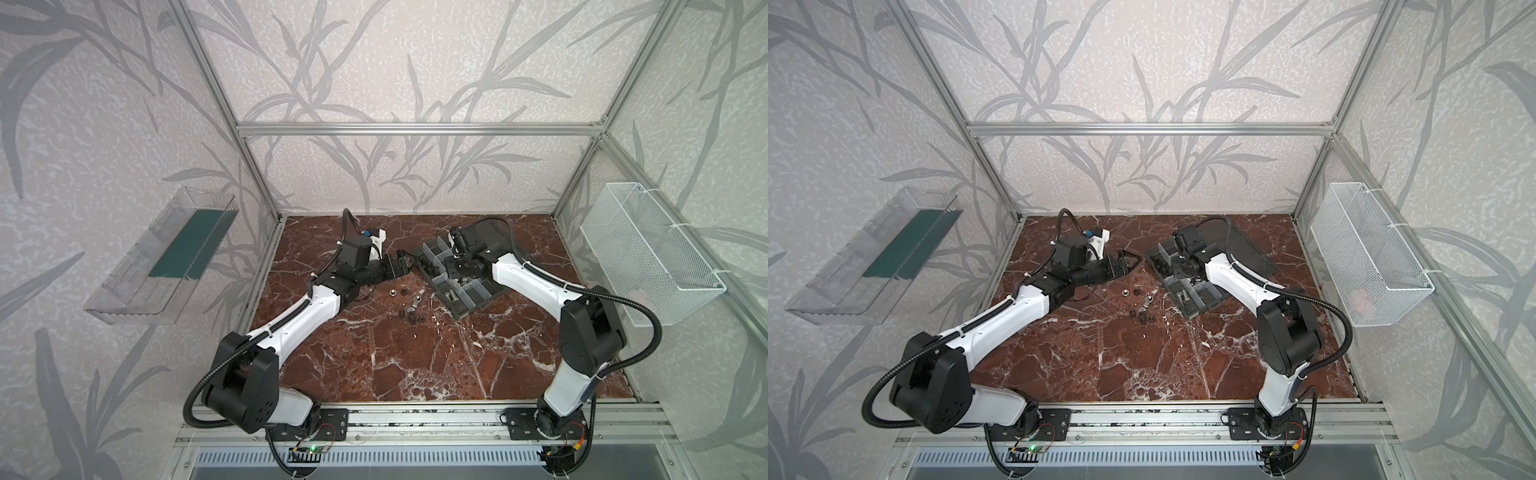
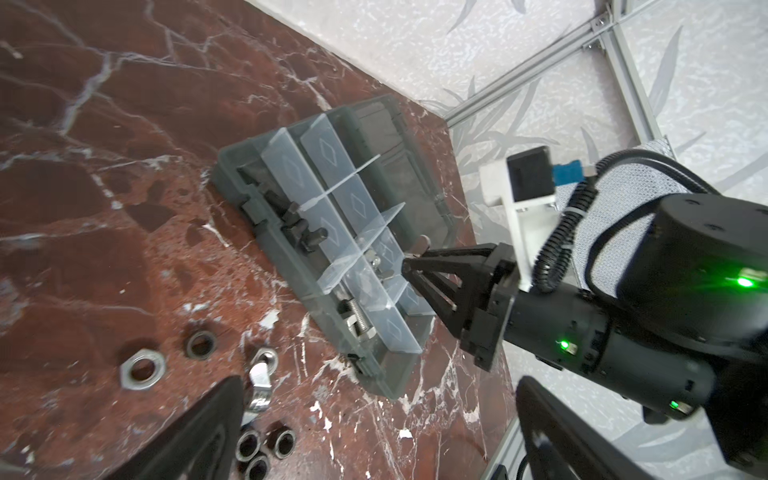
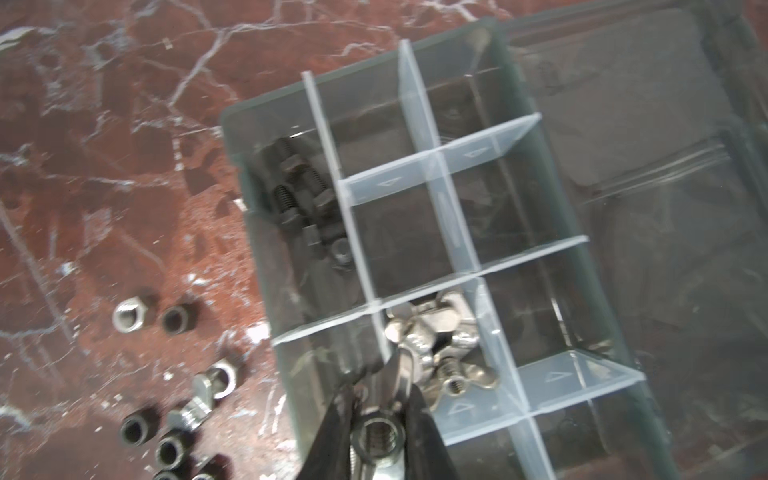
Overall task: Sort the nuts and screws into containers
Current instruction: 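Carry the wing nut over the wing-nut compartment with the right gripper, then open the right gripper to drop the wing nut among the others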
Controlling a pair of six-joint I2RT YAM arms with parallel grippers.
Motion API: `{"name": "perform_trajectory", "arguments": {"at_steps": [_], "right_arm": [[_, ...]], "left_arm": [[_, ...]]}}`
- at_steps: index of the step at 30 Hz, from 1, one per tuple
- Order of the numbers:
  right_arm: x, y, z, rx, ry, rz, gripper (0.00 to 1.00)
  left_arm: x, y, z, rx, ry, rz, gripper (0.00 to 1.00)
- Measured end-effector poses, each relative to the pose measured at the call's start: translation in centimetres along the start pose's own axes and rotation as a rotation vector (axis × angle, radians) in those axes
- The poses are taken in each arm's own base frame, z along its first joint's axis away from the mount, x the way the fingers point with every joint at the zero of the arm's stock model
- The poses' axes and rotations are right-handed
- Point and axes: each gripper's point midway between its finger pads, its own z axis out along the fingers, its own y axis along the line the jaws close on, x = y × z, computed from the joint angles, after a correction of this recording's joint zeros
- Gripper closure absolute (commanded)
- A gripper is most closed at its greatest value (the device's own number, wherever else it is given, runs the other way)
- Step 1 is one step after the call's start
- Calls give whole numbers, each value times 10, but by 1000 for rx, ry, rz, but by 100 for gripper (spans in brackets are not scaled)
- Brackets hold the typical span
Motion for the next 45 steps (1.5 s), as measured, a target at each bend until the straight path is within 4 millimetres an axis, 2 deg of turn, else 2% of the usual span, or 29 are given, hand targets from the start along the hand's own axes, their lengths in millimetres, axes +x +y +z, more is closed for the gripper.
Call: {"name": "perform_trajectory", "arguments": {"at_steps": [3, 6, 13, 18, 22, 29, 33, 45], "right_arm": [[-1, -17, 3, 20, 5, 24, 89], [-1, -24, 6, 30, 10, 32, 89], [12, -27, 24, 36, 61, 29, 86], [25, -27, 37, 36, 113, 25, 76], [29, -28, 38, 41, 127, 25, 69], [37, -31, 39, 50, 144, 22, 64], [38, -32, 35, 53, 141, 19, 63], [17, -27, 2, 18, 57, 24, 56]], "left_arm": [[1, -3, 8, 18, 8, 19, 0], [8, 5, 15, 9, 28, 12, 0], [13, 10, 16, 1, 41, 22, 0], [13, 10, 16, 2, 41, 26, 0], [13, 10, 16, 2, 41, 31, 0], [13, 10, 16, 2, 41, 32, 1], [13, 10, 16, 2, 41, 32, 0], [11, 18, 16, -41, 24, 25, 1]]}}
